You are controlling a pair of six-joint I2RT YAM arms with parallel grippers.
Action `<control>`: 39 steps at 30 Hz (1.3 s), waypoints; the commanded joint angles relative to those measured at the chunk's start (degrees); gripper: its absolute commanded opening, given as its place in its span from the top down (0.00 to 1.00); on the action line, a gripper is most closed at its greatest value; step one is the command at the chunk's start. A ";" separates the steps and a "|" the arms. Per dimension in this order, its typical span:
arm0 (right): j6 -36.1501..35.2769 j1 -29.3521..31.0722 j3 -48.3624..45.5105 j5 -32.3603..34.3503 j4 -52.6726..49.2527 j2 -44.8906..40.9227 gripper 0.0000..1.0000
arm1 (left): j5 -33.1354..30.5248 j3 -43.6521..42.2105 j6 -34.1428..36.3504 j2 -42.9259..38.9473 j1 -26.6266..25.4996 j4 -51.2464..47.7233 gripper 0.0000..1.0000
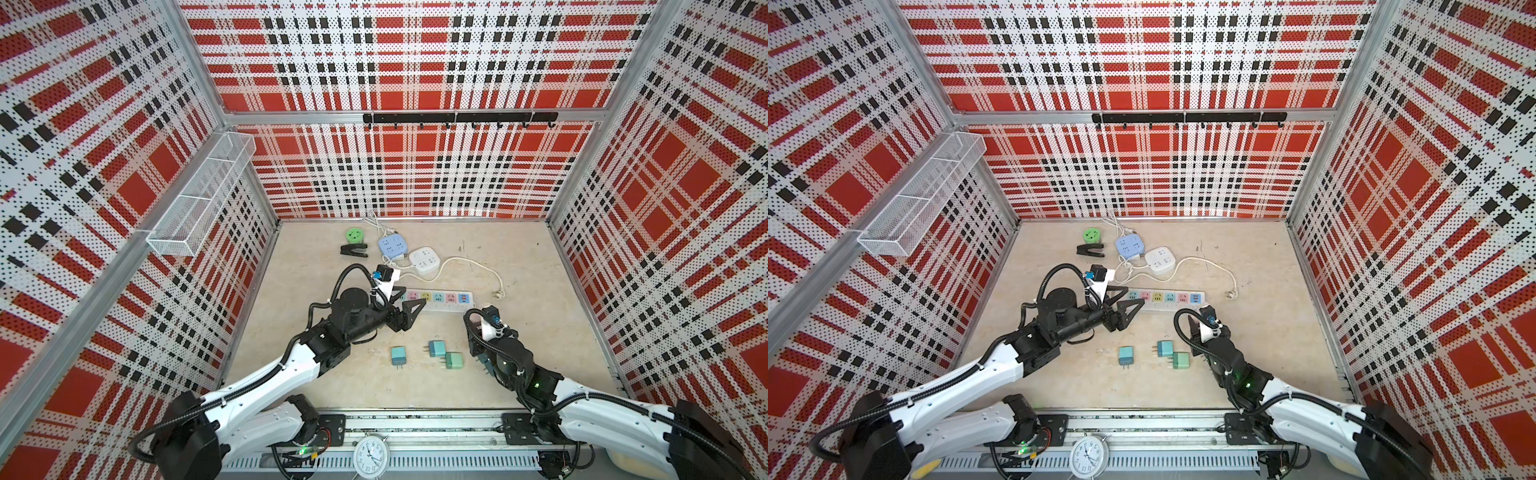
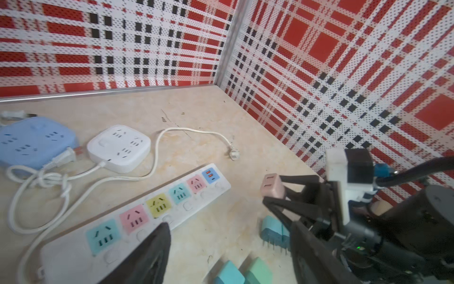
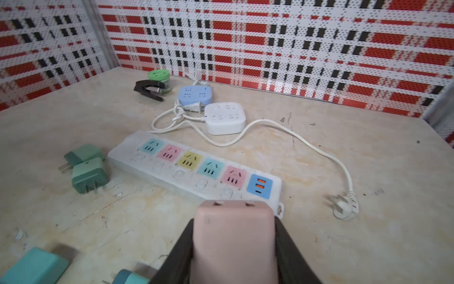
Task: Insert the plug
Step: 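Lift the pink charger toward the left gripper while the left gripper approaches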
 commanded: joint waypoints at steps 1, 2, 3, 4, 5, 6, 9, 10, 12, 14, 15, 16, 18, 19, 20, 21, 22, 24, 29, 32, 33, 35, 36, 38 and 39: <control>-5.78 -0.10 -1.69 -10.32 14.74 1.09 1.00 | 5.37 2.66 1.85 2.50 -2.08 1.54 0.24; -6.02 -0.12 -1.49 -12.61 13.98 0.56 1.00 | 6.05 3.07 2.27 3.54 -2.78 1.61 0.24; -6.26 -0.09 -1.56 -14.36 13.71 0.02 1.00 | 6.53 3.55 2.32 4.45 -3.26 1.61 0.25; -6.48 -0.13 -2.05 -16.32 13.94 -0.60 1.00 | 6.83 4.12 2.31 5.52 -3.77 1.61 0.25; -6.79 -0.09 -2.80 -17.53 15.34 -1.26 1.00 | 7.17 4.87 2.35 6.61 -4.13 1.45 0.26; -7.13 -0.09 -3.51 -18.24 16.56 -1.78 1.00 | 7.77 5.57 2.35 7.51 -4.18 0.96 0.27; -10.40 -0.16 -6.05 -22.85 20.11 -3.71 1.00 | 9.18 6.86 2.32 9.85 -4.35 0.29 0.28; -10.91 -0.17 -6.78 -23.32 21.23 -4.19 1.00 | 9.45 7.21 2.35 10.34 -4.57 0.05 0.28; -11.12 -0.13 -7.37 -21.92 21.92 -5.23 1.00 | 9.78 8.06 2.33 11.62 -5.04 -0.54 0.28; -11.57 -0.11 -7.28 -20.79 21.11 -6.10 1.00 | 10.18 9.44 2.88 12.58 -5.62 -2.07 0.29; -11.88 -0.16 -7.43 -19.71 20.89 -6.31 1.00 | 10.04 9.96 3.81 12.90 -5.99 -3.00 0.29; -12.14 -0.10 -7.71 -19.14 21.18 -6.60 1.00 | 9.75 10.45 4.11 13.26 -6.28 -3.67 0.29; -12.25 -0.11 -8.18 -17.91 22.42 -6.92 1.00 | 9.90 11.20 4.21 14.04 -6.62 -4.54 0.29; -12.27 -0.10 -8.40 -17.91 22.79 -7.25 1.00 | 10.29 11.61 4.14 14.43 -6.72 -4.76 0.29; -12.24 -0.11 -8.59 -17.91 22.61 -7.69 1.00 | 10.79 12.07 4.09 14.93 -6.94 -5.12 0.29; -12.17 -0.15 -8.59 -17.86 22.42 -7.98 1.00 | 11.09 12.47 4.10 15.43 -7.22 -5.54 0.29; -12.35 -0.13 -8.69 -17.86 22.18 -8.18 1.00 | 11.23 12.99 4.25 15.95 -7.55 -6.06 0.29; -12.39 -0.13 -8.73 -17.68 22.11 -8.64 1.00 | 11.47 14.19 4.48 17.27 -8.34 -7.23 0.30; -12.20 -0.14 -9.04 -18.27 22.11 -9.32 1.00 | 12.14 17.58 4.99 21.63 -9.36 -10.43 0.32; -12.01 -0.10 -8.96 -18.24 22.25 -9.32 1.00 | 12.97 19.51 4.89 23.88 -9.75 -11.90 0.35; -12.01 -0.15 -8.95 -18.35 22.20 -9.24 1.00 | 13.04 20.03 5.05 24.60 -9.95 -12.49 0.37; -12.23 -0.10 -9.03 -17.94 22.36 -8.81 1.00 | 12.89 21.10 5.50 25.60 -10.30 -13.73 0.39; -12.29 -0.11 -9.04 -17.66 22.58 -8.42 1.00 | 12.75 21.38 5.53 26.01 -10.39 -14.01 0.40; -12.29 -0.09 -8.96 -17.68 23.34 -7.63 1.00 | 12.82 21.66 5.47 26.36 -10.42 -14.12 0.43; -12.35 -0.11 -8.90 -17.85 23.51 -7.44 1.00 | 12.93 21.74 5.49 26.36 -10.48 -14.20 0.43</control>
